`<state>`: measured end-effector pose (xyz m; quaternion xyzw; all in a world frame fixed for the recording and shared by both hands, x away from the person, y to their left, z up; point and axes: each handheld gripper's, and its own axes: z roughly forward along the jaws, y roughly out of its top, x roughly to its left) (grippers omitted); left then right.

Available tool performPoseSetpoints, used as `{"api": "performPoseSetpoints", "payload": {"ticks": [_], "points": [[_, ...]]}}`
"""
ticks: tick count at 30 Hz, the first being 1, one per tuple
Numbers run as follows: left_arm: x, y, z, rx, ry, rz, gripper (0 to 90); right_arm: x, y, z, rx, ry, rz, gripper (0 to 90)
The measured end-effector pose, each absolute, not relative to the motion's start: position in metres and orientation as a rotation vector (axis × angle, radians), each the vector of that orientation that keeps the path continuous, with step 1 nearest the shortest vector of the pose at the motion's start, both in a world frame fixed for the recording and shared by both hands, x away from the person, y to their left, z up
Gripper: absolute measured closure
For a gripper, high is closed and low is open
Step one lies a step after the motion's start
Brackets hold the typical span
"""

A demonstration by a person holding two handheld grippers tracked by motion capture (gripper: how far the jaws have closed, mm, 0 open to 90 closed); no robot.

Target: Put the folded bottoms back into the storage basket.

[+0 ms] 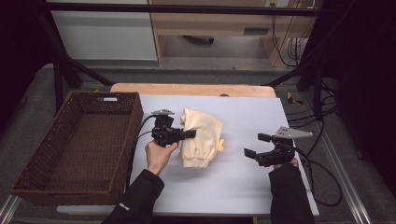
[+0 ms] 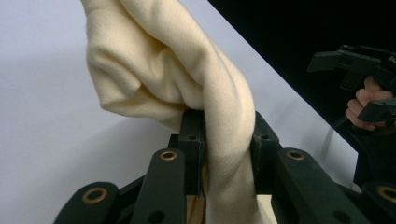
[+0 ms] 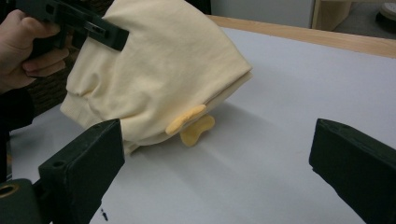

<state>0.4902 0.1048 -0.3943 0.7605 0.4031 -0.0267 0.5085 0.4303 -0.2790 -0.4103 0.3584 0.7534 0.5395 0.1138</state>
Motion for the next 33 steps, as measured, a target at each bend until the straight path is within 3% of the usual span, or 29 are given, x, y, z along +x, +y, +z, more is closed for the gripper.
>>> {"api": "performPoseSetpoints", "payload": {"ticks": [33], "points": [[0.475,0.120,-0.354,1.835,0.918,-0.003,71.7,0.430,-0.279,-0.410,1.050,2.212,1.578,3.5]]}}
